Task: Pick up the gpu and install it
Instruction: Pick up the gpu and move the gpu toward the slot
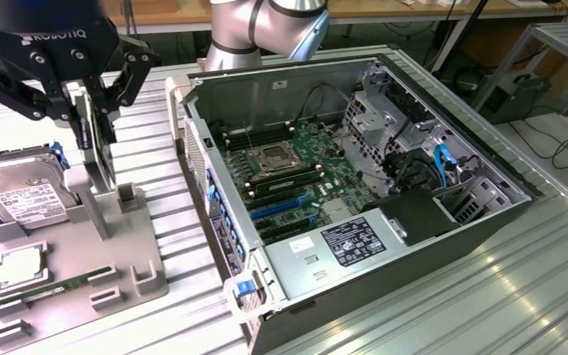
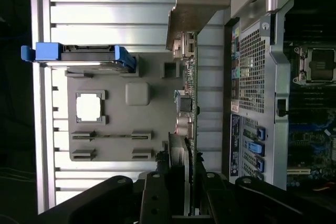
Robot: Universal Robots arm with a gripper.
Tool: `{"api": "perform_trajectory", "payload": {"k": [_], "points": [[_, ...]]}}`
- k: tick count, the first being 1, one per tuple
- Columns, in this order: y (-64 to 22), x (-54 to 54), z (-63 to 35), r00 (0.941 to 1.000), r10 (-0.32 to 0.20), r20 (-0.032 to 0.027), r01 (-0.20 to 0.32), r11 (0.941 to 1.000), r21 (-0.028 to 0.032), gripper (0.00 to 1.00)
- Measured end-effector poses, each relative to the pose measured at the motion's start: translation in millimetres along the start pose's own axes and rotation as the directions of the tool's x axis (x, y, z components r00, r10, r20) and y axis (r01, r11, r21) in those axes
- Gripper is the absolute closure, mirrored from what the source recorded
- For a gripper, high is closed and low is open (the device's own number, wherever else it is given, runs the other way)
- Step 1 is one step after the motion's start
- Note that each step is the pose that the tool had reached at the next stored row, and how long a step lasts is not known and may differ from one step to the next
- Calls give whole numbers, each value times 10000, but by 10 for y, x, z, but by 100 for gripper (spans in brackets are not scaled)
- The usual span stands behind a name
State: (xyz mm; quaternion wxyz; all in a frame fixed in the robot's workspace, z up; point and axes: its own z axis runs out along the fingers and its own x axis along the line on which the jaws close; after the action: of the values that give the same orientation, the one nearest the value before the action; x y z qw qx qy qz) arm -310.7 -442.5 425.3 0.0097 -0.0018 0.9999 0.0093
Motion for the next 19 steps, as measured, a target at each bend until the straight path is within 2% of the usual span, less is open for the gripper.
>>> {"api": "perform_trajectory", "payload": {"k": [4, 5, 7, 8, 19], "points": [[2, -1, -75, 10000, 1, 0, -1, 10000, 22, 73], [3, -2, -130, 10000, 0, 0, 0, 10000, 64, 73], [4, -3, -151, 10000, -2, 1, 2, 9998, 182, 73], [4, -3, -158, 10000, -3, 0, 3, 9998, 218, 73], [5, -35, -162, 10000, -3, -1, 3, 9997, 229, 73]]}}
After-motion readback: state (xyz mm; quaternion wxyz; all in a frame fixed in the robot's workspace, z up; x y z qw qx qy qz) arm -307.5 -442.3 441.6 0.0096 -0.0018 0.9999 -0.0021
